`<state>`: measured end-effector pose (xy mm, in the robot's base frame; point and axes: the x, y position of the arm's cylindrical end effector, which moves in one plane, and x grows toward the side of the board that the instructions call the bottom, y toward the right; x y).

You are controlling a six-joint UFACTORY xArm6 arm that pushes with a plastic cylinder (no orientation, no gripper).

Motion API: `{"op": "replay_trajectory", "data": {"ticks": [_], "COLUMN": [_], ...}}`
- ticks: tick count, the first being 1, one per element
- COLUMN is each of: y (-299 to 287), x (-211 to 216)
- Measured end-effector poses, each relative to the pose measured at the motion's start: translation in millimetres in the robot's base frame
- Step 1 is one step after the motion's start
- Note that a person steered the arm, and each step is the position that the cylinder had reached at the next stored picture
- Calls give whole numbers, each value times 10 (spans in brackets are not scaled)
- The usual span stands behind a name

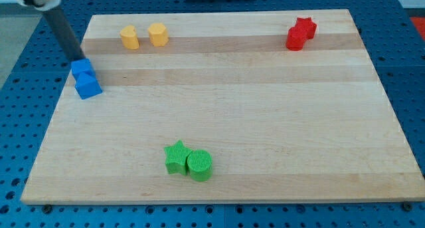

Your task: Move the blue cube down a bit

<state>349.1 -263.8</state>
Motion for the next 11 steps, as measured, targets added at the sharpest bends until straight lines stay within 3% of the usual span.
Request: {"op": "replay_trajectory", "data": {"ticks": [1,2,6,7,11], "y": [316,-156,-412,-408,-405], "x": [372,577,371,651,969]}}
